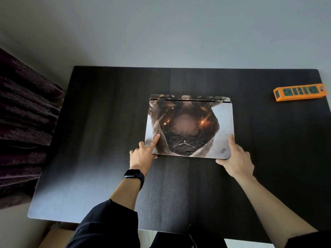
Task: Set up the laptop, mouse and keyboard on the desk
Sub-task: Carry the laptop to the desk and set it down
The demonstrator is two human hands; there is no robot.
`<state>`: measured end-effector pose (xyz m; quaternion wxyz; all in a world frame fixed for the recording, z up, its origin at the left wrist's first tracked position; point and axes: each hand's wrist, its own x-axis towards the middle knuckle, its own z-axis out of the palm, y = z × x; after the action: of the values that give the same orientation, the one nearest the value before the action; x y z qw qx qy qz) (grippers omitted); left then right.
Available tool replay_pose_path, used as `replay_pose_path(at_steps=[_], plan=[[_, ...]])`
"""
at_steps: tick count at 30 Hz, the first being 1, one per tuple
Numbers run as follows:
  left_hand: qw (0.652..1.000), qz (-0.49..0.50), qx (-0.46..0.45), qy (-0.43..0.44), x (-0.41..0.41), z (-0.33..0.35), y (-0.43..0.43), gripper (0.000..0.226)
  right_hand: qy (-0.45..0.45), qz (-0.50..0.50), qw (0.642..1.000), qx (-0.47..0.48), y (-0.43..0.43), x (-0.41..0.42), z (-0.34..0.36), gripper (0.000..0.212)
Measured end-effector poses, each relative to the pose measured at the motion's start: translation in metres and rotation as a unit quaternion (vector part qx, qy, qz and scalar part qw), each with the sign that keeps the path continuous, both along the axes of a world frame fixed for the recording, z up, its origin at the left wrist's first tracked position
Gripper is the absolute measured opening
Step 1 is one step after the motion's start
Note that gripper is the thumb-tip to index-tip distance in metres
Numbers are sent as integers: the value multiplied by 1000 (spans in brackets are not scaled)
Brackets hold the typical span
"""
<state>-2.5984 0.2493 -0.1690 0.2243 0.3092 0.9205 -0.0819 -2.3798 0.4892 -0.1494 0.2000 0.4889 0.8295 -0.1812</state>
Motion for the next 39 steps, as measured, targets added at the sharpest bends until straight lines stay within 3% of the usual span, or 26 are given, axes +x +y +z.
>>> replay_pose_path(at_steps=[24,33,37,39], plan=[[999,37,17,-7,3,0,4,84,21,4,1000,17,10,4,-11,113],[983,157,71,-61,65,-2,-10,104,60,-18,997,-50,-24,39,-8,108],[983,149,55,-93,118,-2,-40,79,122,-63,987,-84,-57,74,-9,107],[980,158,50,-109,149,2,-57,71,112,-18,987,-112,-78,90,-5,96]])
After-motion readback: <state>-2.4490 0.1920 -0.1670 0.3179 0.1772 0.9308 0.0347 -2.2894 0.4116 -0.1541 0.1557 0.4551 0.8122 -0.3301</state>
